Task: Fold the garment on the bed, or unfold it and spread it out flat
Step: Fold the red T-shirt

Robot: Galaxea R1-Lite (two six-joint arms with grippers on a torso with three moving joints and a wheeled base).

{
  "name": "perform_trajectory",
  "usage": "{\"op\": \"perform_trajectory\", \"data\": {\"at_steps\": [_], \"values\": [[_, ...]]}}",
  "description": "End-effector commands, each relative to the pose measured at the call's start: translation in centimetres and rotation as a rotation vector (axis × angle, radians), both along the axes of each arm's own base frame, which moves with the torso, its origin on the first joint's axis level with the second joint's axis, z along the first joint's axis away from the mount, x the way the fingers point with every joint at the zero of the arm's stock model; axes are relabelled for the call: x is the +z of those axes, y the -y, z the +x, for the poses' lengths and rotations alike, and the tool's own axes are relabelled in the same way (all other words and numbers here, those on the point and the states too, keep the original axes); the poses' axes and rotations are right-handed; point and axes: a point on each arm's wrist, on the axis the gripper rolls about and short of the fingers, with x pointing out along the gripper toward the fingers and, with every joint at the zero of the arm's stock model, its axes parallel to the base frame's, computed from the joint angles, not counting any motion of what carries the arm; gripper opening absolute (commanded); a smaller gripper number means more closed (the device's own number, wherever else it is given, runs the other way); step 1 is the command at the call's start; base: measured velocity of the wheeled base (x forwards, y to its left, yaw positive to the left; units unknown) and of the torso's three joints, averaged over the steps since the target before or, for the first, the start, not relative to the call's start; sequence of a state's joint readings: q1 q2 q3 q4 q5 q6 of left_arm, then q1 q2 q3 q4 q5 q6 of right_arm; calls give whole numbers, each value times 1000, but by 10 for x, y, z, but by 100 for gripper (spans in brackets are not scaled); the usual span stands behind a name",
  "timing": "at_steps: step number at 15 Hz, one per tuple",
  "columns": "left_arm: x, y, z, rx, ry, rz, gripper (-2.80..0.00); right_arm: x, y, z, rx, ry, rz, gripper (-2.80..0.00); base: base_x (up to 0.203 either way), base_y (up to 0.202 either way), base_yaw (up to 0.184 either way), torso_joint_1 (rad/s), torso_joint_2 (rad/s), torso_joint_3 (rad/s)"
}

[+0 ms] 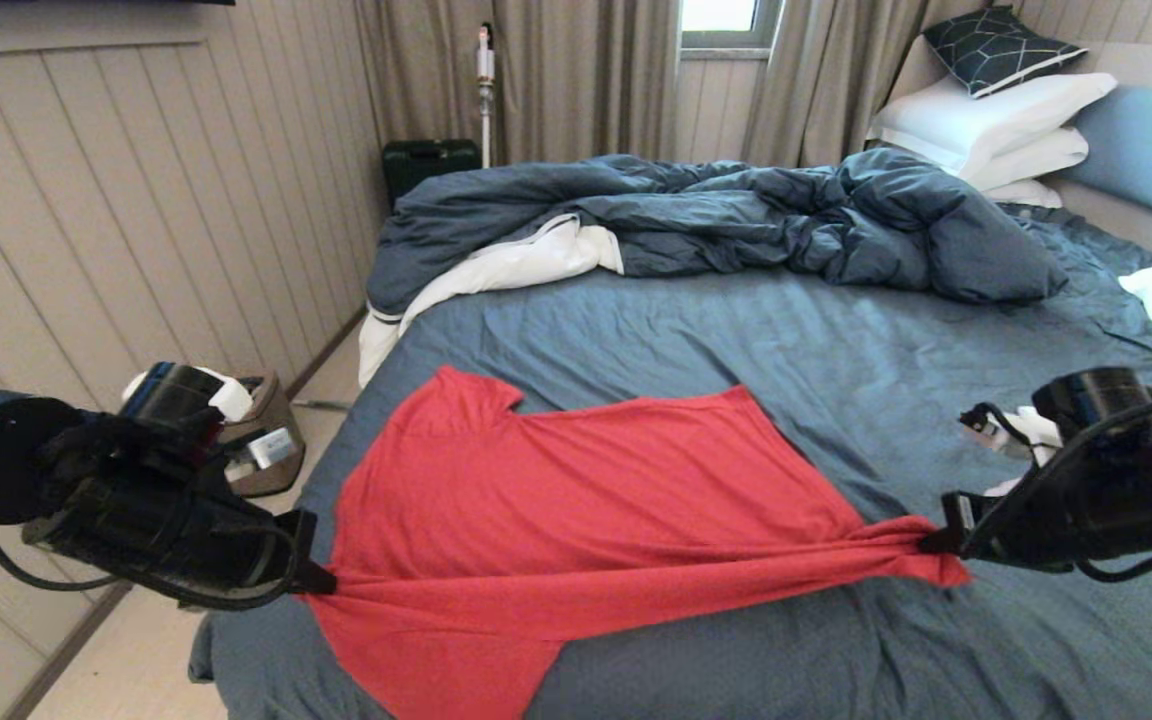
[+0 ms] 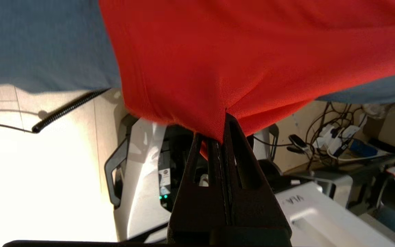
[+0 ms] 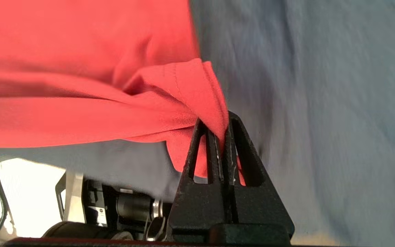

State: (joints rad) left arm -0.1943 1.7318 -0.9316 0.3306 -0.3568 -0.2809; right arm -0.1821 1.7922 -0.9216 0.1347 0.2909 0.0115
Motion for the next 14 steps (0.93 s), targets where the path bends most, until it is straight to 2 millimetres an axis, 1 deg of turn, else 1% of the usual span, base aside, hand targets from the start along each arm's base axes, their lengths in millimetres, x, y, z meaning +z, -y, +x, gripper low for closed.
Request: {"op": "perform_trajectory", "data": {"at_steps": [1, 4, 7, 10, 14], "values": [[-21, 4, 21, 1, -65, 10, -280, -26, 0, 23, 11, -71, 13, -280, 0, 0, 0, 0, 0, 0], [-32, 8, 44, 7, -77, 21, -280, -38, -2, 45, 21, -82, 15, -280, 0, 0, 0, 0, 0, 0], [-37, 10, 60, 15, -68, 27, -280, -42, -6, 63, 35, -71, 12, -280, 0, 0, 0, 0, 0, 0], [-31, 9, 70, 23, -34, 19, -280, -40, -11, 74, 43, -51, 13, -280, 0, 0, 0, 0, 0, 0], [-27, 10, 74, 28, -16, 14, -280, -34, -11, 80, 43, -26, 8, -280, 0, 0, 0, 0, 0, 0]]}}
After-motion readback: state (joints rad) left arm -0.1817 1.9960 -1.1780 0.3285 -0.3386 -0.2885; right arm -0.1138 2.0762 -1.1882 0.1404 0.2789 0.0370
